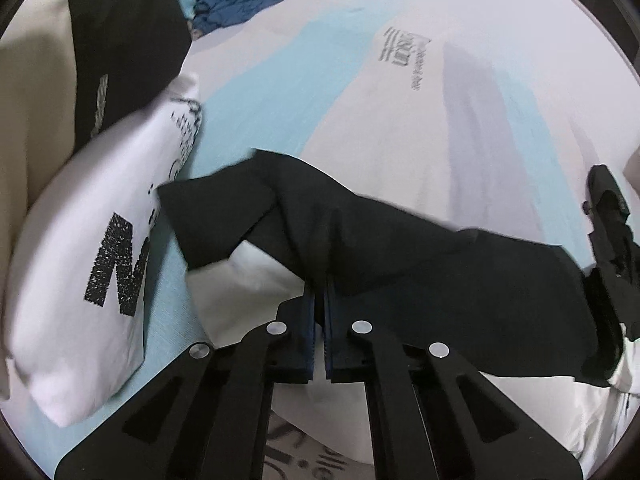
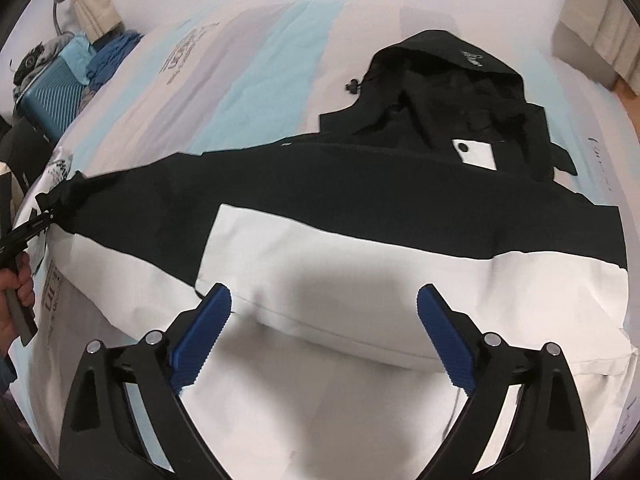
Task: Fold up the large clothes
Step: 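Close the left gripper on the other sleeve's cuff, then fold the held sleeve across the body with the left gripper, then release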
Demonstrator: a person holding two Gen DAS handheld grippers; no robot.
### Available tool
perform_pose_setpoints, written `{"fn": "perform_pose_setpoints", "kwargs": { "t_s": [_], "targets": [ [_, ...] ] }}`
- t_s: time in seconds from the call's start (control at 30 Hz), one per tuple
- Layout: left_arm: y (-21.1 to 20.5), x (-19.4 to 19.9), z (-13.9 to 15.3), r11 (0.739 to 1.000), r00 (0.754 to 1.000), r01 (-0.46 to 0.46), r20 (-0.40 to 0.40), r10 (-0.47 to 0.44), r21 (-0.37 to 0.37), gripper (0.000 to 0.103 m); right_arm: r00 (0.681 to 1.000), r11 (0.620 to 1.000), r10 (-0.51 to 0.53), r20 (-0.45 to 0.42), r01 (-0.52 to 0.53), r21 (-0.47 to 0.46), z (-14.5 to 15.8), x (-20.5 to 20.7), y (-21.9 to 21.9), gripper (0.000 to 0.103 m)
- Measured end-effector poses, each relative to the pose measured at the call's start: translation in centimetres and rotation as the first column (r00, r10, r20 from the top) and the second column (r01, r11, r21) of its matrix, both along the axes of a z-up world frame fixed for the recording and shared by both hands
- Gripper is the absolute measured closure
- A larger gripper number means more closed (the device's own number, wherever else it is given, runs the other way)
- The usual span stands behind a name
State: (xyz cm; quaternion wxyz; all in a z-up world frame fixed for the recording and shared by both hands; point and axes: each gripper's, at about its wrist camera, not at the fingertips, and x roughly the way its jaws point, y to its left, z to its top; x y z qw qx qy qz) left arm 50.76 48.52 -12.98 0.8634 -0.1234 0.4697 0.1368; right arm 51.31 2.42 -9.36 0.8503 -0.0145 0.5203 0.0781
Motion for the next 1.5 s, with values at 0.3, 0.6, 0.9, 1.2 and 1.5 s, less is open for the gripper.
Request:
{"fn": "perform_pose_setpoints", "kwargs": {
  "t_s": [0.3,0.6,0.9,1.2,1.5],
  "targets": [
    [-8.2,-0.3,5.9,0.994,0.990,0.102,0.094,-0.104,0.026,0.102,0.997,0.999,-0.052,0.052,0.052,-0.007,1.0,-0.7,-4.1,0.008],
    [-17.1,-0.2,7.8,0.984,0.978,0.168,0.119,-0.174,0.056,0.102,0.993,0.997,-0.069,0.096,0.072,-0.025,2.5,-2.0,-8.7,0.008],
    [-24.8,0.1,10.0,0.977,0.969,0.198,0.134,-0.206,0.075,0.102,0.987,0.991,-0.130,0.099,0.133,-0.018,3.4,-3.4,-14.9,0.008],
    [-32.4,-0.3,11.4,0.974,0.965,0.210,0.140,-0.220,0.082,0.102,0.983,0.989,-0.146,0.111,0.149,-0.018,4.7,-4.3,-21.0,0.008],
    [-42.4,0.2,12.8,0.959,0.951,0.262,0.143,-0.276,0.107,0.102,0.979,0.988,-0.152,0.137,0.156,-0.017,6.1,-4.8,-27.1,0.008]
  ]
}}
